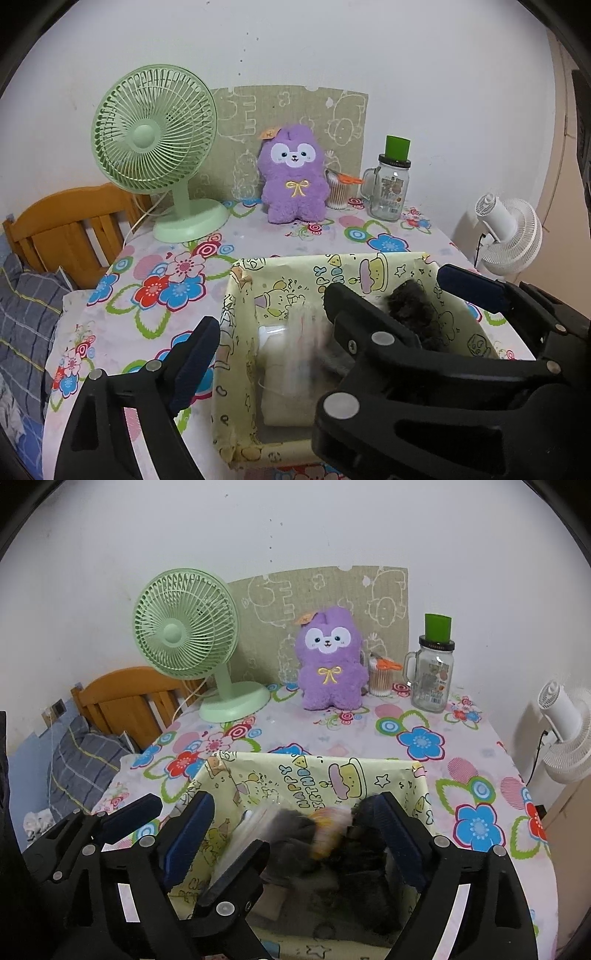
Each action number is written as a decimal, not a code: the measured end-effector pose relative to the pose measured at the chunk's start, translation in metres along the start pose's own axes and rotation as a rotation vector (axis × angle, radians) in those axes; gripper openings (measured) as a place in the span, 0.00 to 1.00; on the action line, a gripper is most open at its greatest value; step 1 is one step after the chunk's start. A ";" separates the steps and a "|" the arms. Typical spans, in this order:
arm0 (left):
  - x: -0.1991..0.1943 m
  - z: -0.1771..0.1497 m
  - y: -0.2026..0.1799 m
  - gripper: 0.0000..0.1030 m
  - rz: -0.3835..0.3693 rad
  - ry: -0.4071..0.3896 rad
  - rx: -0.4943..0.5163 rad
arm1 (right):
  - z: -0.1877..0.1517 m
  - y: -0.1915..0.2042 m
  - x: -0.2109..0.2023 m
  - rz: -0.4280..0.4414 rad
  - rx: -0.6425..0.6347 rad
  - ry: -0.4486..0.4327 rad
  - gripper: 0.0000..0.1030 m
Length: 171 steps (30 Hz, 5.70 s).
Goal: Organize soft objects
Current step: 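Lower the pouch and straw bag into the fabric box and open both grippers, then lift both grippers out of the box and move toward the remaining items, then grasp the white paper roll with the left gripper while the right gripper grasps the pink packet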
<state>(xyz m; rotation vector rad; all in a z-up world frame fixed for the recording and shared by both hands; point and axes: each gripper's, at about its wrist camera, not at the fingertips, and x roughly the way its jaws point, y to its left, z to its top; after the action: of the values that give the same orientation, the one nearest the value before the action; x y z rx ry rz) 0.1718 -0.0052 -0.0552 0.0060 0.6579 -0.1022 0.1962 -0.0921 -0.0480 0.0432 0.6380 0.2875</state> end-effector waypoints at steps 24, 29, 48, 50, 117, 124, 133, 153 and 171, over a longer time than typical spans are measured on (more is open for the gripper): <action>-0.047 -0.008 -0.025 0.91 0.008 -0.063 0.051 | -0.010 -0.003 -0.059 -0.093 0.013 -0.049 0.96; -0.056 -0.011 -0.029 0.92 0.004 -0.074 0.055 | -0.014 -0.004 -0.071 -0.106 0.018 -0.057 0.98; -0.086 -0.030 -0.034 0.93 -0.013 -0.086 0.055 | -0.031 0.005 -0.105 -0.147 0.009 -0.057 1.00; -0.086 -0.030 -0.034 0.93 -0.014 -0.086 0.055 | -0.034 0.006 -0.108 -0.150 0.004 -0.058 1.00; -0.044 -0.140 0.001 0.93 -0.006 0.127 0.198 | -0.138 0.038 -0.043 -0.098 -0.047 0.220 0.96; -0.036 -0.145 0.007 0.91 -0.014 0.149 0.192 | -0.143 0.036 -0.036 -0.107 -0.044 0.246 0.96; -0.028 -0.148 0.016 0.74 -0.074 0.192 0.137 | -0.147 0.030 -0.029 -0.113 -0.028 0.282 0.94; -0.036 -0.150 -0.001 0.37 -0.067 0.187 0.170 | -0.150 0.018 -0.018 -0.105 0.006 0.341 0.77; -0.022 -0.136 -0.014 0.28 -0.098 0.218 0.097 | -0.145 -0.002 -0.019 -0.116 0.030 0.304 0.40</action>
<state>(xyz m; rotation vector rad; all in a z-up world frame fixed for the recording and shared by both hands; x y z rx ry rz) 0.0700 -0.0119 -0.1490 0.0788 0.8704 -0.2302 0.0962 -0.1066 -0.1538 -0.0097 0.9428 0.1731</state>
